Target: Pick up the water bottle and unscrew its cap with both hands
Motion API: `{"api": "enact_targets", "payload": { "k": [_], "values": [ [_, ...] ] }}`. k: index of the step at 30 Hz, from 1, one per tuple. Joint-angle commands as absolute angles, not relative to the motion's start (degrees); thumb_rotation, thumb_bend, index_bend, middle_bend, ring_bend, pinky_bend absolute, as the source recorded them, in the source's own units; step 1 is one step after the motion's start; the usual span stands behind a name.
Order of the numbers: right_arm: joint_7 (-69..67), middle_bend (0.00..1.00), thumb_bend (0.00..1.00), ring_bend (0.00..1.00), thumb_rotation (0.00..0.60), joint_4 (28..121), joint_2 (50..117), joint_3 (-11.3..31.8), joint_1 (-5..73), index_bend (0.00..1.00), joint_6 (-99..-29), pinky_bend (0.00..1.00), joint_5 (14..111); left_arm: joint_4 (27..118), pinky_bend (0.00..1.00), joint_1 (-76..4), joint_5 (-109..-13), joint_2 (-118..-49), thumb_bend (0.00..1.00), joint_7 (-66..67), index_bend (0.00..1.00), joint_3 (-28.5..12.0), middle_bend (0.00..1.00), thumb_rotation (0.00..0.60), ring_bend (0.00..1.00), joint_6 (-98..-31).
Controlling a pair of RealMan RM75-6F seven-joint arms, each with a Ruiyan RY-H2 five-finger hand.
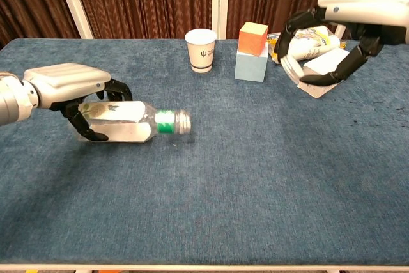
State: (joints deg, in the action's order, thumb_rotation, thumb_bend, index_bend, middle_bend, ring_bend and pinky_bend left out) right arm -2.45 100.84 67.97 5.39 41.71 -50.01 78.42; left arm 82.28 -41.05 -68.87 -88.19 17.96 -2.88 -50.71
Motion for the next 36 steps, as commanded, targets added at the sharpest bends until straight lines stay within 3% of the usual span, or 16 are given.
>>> {"api": "enact_targets", "payload": {
  "k": [1,9,16,19,24,28,36],
  "values": [
    [-2.13,0.22,0.31,0.00,0.600,99.67,68.97,4.86,42.00,0.55,-48.90,0.00,78.27,84.44,0.23,-40.38,-68.09,-87.01,0.23,18.67,0.16,-3.06,0.21,0.600,0.13,-51.70],
    [0.87,0.21,0.32,0.00,0.600,93.59,74.09,3.94,44.35,0.51,-43.45,0.00,75.46,89.63,0.21,-35.52,-70.75,-79.69,0.22,12.99,0.16,-3.39,0.21,0.600,0.12,-59.11],
    [5.82,0.18,0.32,0.00,0.600,84.45,83.08,2.85,46.39,0.44,-40.56,0.00,73.84,90.61,0.20,-29.92,-74.76,-74.19,0.21,5.25,0.16,-4.13,0.21,0.600,0.12,-68.24],
    [8.01,0.17,0.32,0.00,0.600,80.26,86.97,2.14,46.87,0.36,-40.22,0.00,74.14,90.08,0.20,-27.68,-76.04,-72.72,0.21,3.08,0.16,-4.07,0.21,0.600,0.12,-71.38],
    [9.25,0.13,0.32,0.00,0.600,77.69,89.57,1.55,46.58,0.12,-40.97,0.00,74.75,89.23,0.20,-25.57,-76.69,-71.29,0.21,1.63,0.16,-3.76,0.21,0.600,0.12,-73.10],
    [8.23,0.11,0.32,0.00,0.600,79.96,86.78,1.87,44.18,0.03,-45.84,0.00,75.82,87.99,0.20,-23.79,-76.63,-70.36,0.21,0.93,0.17,-3.28,0.21,0.600,0.12,-73.97],
    [7.75,0.08,0.33,0.00,0.600,88.47,73.26,-0.32,29.19,0.02,-69.54,0.00,78.85,84.47,0.17,-17.49,-76.45,-67.78,0.21,1.80,0.18,-1.05,0.22,0.600,0.12,-78.75]
  ]
}}
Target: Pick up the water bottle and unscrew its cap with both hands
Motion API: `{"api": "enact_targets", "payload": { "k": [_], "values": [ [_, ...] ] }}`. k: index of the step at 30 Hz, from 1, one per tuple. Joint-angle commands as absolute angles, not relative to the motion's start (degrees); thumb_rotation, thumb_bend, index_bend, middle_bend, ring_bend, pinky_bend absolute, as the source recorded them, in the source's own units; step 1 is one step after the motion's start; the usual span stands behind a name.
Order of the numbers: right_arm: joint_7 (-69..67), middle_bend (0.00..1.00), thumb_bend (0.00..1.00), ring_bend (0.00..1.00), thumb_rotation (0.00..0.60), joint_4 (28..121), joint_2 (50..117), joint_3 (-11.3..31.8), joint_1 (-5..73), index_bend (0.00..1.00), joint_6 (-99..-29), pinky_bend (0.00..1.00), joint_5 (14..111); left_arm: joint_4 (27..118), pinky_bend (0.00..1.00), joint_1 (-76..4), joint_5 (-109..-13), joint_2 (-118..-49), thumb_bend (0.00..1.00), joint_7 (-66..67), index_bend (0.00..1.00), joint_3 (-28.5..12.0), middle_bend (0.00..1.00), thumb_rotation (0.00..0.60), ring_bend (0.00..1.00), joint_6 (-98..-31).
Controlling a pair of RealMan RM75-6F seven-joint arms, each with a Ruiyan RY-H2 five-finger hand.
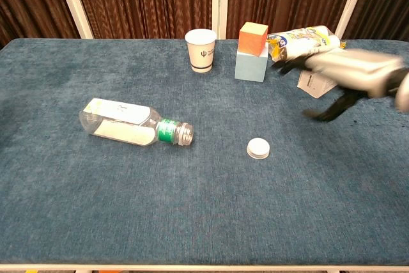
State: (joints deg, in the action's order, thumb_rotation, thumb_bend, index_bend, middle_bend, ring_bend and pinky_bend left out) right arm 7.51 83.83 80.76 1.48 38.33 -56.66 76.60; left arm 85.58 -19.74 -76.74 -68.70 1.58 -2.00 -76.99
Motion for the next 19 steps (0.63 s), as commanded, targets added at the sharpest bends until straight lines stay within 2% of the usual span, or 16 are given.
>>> {"api": "enact_targets", "payload": {
  "k": [1,5,13,19],
  "values": [
    [7.84,0.07,0.33,0.00,0.600,88.79,72.13,-0.94,27.22,0.02,-72.21,0.00,79.30,84.34,0.16,-16.69,-76.58,-67.59,0.21,1.55,0.18,-0.73,0.22,0.600,0.12,-79.35],
    [5.40,0.03,0.33,0.00,0.600,90.33,68.46,-3.52,18.85,0.00,-81.60,0.00,80.21,85.04,0.15,-12.60,-78.41,-67.19,0.21,2.01,0.19,1.03,0.22,0.600,0.12,-83.77],
    [0.22,0.01,0.33,0.00,0.600,93.53,64.98,-6.31,9.34,0.00,-91.36,0.00,84.33,89.41,0.14,-6.03,-84.72,-67.82,0.21,6.88,0.19,3.28,0.21,0.600,0.12,-94.26],
    [-0.10,0.01,0.33,0.00,0.600,93.26,64.58,-5.36,7.63,0.00,-92.86,0.00,86.27,92.54,0.14,-4.56,-85.97,-66.83,0.21,9.18,0.19,4.28,0.21,0.600,0.12,-93.84]
  ]
}}
